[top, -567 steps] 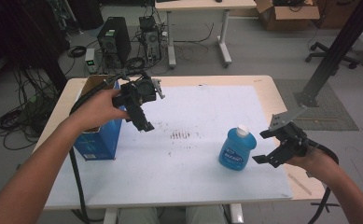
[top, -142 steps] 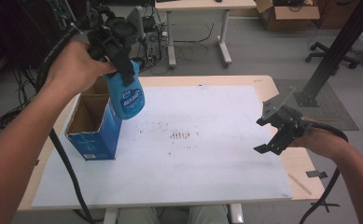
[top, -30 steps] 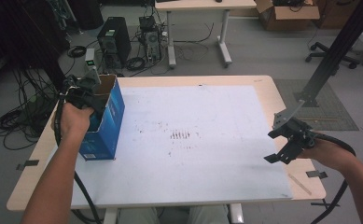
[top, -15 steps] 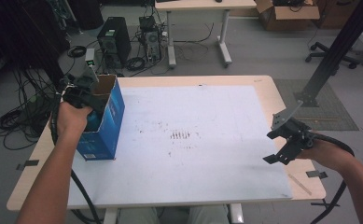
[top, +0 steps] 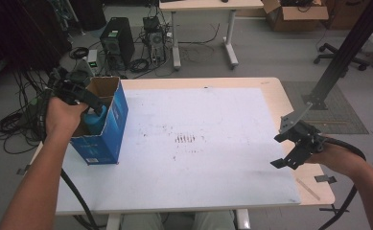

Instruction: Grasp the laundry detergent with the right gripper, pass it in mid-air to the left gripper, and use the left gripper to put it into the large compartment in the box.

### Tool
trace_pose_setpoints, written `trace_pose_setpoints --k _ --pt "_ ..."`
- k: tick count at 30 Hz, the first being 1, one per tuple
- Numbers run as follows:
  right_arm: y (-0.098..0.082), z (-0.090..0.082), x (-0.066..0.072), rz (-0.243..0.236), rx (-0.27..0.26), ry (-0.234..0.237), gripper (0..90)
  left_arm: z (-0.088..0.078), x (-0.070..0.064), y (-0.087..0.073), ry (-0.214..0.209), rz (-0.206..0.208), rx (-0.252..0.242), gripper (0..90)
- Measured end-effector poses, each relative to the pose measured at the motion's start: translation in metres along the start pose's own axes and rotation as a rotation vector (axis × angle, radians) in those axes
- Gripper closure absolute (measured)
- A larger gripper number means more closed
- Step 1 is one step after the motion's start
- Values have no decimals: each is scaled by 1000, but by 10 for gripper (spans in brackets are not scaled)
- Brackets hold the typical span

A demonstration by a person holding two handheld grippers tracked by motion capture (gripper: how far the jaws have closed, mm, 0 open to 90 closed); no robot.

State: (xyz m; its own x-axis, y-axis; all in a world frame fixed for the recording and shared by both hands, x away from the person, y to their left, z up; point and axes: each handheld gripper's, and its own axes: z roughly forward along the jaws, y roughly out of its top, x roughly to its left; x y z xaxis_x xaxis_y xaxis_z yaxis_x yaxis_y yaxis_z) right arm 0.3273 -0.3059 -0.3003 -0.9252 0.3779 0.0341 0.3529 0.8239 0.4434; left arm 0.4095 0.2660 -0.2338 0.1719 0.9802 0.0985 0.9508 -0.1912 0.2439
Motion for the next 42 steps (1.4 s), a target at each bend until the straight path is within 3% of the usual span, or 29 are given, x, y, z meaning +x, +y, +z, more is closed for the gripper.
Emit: trace_pose_setpoints --k 15,20,28,42 --pt "1 -6 6 -2 -3 -9 80 -32 -16 0 -52 70 -48 205" --pt "0 -7 7 2 -2 -10 80 -42 -29 1 -101 140 -60 165" --pt "-1 -7 8 5 -1 -7 79 -55 -58 3 -138 254 -71 117" --pt "1 -9 9 8 -3 -3 79 -68 -100 13 -171 375 -94 97"
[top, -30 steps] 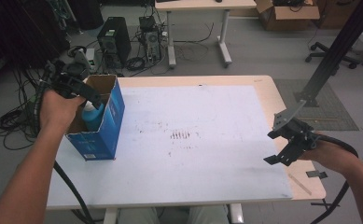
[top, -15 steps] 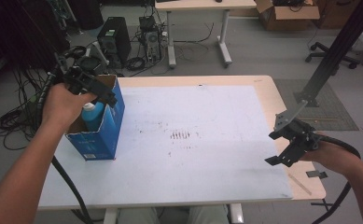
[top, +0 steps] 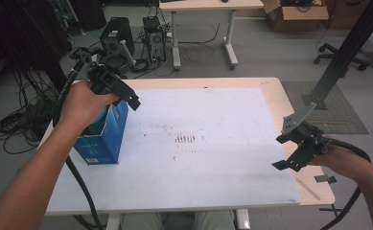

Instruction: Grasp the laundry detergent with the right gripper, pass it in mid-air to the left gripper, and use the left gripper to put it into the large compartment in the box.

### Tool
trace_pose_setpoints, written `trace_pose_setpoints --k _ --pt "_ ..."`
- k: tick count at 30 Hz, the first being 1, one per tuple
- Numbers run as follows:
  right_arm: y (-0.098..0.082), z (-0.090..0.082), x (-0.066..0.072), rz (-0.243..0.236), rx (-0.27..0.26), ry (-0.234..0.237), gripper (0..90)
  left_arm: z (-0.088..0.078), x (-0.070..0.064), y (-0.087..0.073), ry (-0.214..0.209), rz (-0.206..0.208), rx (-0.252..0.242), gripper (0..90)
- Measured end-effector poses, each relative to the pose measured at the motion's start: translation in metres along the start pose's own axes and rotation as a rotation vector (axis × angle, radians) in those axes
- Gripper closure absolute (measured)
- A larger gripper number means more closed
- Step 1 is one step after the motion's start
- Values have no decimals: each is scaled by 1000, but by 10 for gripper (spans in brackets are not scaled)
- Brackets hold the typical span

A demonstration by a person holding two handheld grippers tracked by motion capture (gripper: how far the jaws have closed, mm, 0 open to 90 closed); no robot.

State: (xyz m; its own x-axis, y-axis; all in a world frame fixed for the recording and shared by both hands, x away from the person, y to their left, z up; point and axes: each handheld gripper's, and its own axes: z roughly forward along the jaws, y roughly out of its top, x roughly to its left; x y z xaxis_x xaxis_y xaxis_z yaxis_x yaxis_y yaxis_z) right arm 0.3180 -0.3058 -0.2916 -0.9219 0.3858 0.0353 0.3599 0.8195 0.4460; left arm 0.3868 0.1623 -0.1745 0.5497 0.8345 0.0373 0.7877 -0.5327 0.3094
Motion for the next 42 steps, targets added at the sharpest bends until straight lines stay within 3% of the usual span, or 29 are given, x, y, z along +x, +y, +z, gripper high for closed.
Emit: trace_pose_setpoints --k 13,26,42 --pt "8 1 -1 2 0 4 78 5 -26 17 -26 134 -27 86" --pt "12 5 -2 4 5 8 78 13 -57 25 -54 309 -21 85" --pt "19 7 -2 -1 9 14 78 22 -76 29 -95 430 -22 84"
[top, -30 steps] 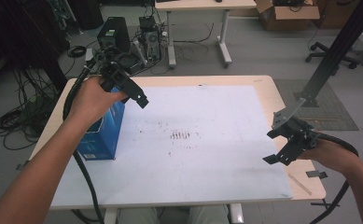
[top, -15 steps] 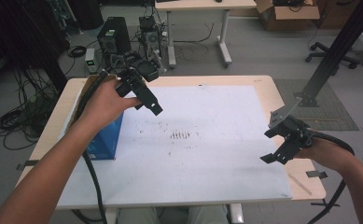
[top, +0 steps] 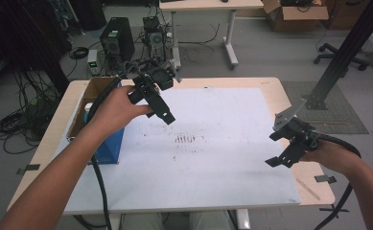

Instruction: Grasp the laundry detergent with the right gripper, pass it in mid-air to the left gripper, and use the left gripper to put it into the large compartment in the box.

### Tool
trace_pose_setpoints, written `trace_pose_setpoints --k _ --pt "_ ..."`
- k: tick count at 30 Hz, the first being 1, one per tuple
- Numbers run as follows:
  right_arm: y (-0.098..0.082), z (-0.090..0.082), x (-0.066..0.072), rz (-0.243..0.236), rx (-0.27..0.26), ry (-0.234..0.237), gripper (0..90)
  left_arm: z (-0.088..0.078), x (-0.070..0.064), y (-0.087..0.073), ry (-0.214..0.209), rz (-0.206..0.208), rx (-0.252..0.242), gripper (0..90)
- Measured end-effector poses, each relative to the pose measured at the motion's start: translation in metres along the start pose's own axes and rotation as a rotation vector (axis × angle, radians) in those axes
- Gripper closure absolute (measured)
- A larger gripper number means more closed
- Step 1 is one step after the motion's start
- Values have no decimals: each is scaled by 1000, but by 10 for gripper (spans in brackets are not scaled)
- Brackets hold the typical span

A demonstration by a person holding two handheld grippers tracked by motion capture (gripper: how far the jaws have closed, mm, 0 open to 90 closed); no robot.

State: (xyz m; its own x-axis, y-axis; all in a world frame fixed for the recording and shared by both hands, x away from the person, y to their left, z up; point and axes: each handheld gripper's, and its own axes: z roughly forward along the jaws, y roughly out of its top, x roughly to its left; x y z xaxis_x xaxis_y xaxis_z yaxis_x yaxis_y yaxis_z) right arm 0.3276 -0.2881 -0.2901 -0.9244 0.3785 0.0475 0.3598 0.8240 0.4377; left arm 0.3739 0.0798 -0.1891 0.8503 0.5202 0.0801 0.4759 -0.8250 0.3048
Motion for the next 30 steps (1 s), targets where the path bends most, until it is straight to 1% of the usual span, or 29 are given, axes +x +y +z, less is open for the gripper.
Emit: trace_pose_setpoints --k 3,5,8,10,13,15,18,21,24,27,30 --pt "-1 1 0 2 1 1 78 0 -2 2 -9 22 -6 83" --pt "-1 1 0 4 -2 3 78 1 -3 4 -6 28 -3 83" --pt "-2 1 0 3 -1 2 78 2 -4 7 -13 35 -13 83" --pt "-2 1 -1 3 -1 0 78 3 -6 10 -17 48 -20 83" --pt "-1 0 -2 5 -4 -1 78 5 -10 14 -20 79 -24 84" --pt "-1 1 -2 2 -6 1 78 7 -12 17 -24 90 -22 84" --pt "-1 2 -1 0 -6 2 78 10 -12 20 -32 94 -20 84" --pt "-2 1 1 -10 -11 -2 82 12 -12 20 -42 96 -29 84" --pt "-3 1 1 -2 -11 -3 81 14 -13 20 -42 98 -26 84" --pt "-4 0 1 -2 -18 -4 81 15 -14 20 -42 101 -25 84" --pt "-5 1 1 -1 -13 -2 82 15 -14 21 -45 100 -28 84"
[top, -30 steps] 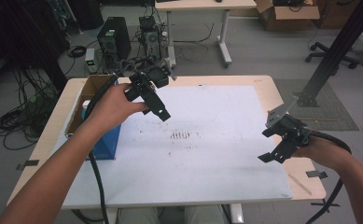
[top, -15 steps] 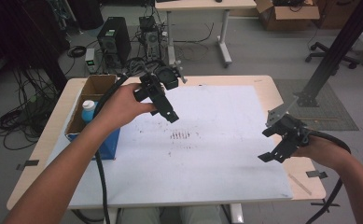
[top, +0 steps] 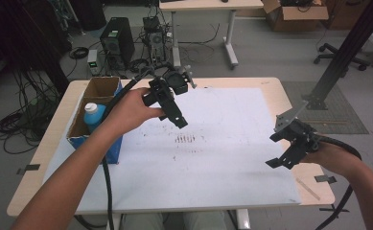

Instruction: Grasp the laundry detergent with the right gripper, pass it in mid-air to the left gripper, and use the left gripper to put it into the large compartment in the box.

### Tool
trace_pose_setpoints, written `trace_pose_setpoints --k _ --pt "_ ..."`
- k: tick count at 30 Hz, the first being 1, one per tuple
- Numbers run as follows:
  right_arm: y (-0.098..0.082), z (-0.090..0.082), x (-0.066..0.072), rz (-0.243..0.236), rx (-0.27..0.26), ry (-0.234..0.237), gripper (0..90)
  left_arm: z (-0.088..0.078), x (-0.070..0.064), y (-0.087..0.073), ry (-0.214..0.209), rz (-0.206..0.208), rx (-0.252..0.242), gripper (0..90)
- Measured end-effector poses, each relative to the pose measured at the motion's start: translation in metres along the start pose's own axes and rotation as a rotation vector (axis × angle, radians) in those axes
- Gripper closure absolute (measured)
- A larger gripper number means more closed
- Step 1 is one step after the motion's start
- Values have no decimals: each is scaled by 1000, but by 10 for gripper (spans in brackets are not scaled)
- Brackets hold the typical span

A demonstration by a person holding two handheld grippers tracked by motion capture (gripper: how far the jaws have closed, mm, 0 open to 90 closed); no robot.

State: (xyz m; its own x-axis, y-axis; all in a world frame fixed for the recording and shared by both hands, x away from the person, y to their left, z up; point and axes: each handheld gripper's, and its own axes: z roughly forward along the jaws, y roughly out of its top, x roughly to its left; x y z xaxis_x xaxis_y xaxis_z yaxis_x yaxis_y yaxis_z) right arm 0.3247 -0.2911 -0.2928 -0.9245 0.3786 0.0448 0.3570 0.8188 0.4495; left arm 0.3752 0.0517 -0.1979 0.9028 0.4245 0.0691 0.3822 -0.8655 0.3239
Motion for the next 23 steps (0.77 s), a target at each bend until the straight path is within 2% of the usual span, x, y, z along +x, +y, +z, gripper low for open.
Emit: trace_pose_setpoints --k 13,23 --pt "-2 1 0 6 2 3 81 3 0 1 -5 4 7 84" --pt "0 3 -2 10 4 0 69 2 6 -4 -5 -23 5 78"
